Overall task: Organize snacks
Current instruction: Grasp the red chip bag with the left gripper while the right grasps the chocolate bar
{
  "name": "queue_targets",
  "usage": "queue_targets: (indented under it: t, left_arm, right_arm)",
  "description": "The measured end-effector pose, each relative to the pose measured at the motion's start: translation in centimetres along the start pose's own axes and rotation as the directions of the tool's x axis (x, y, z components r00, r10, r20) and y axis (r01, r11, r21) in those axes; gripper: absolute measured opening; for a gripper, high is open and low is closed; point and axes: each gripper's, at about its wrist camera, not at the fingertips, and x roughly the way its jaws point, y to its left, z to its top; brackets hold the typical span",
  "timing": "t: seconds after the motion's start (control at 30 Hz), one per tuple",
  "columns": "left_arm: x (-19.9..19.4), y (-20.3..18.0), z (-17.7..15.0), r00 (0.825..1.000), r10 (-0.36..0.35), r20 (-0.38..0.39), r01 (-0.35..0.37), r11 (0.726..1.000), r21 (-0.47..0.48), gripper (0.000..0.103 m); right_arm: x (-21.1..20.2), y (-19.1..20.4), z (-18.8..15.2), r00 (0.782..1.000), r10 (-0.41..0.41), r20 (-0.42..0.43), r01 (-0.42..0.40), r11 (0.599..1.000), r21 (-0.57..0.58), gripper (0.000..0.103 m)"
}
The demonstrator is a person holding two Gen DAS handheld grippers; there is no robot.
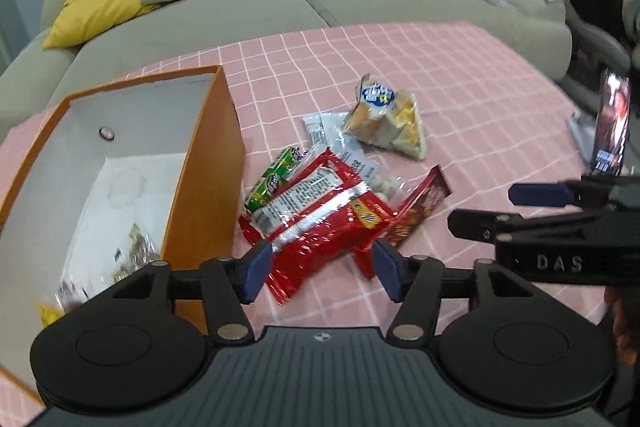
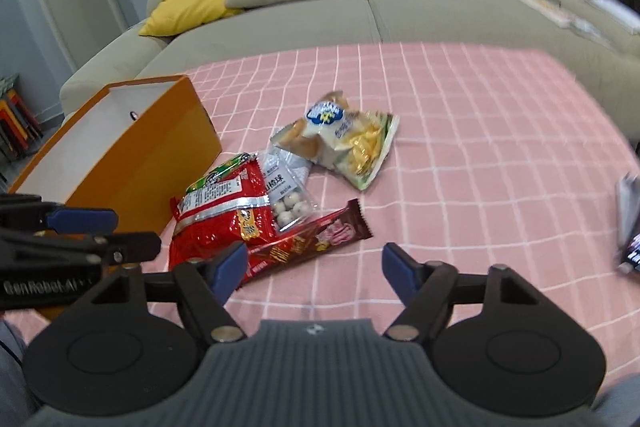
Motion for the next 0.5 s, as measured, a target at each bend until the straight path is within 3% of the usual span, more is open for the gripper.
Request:
queue_targets:
  t: [0.23, 0.5]
  left_arm:
    - [3.0, -0.5, 1.2, 0.997, 0.029, -0.069, -0.019, 0.988, 0.151, 0.073]
    - [5.7, -1.2, 1.8, 0.989, 0.047, -0.14, -0.003, 0.954, 0.301, 0.074]
  right_arm:
    - [3.9, 0.1, 1.4, 0.997, 0.007, -0.081, 0.0, 0.997, 0.081, 0.066]
    - [7.4, -0.5, 2.3, 0.99, -0.011, -0.138, 0.029, 0.992, 0.126, 0.058]
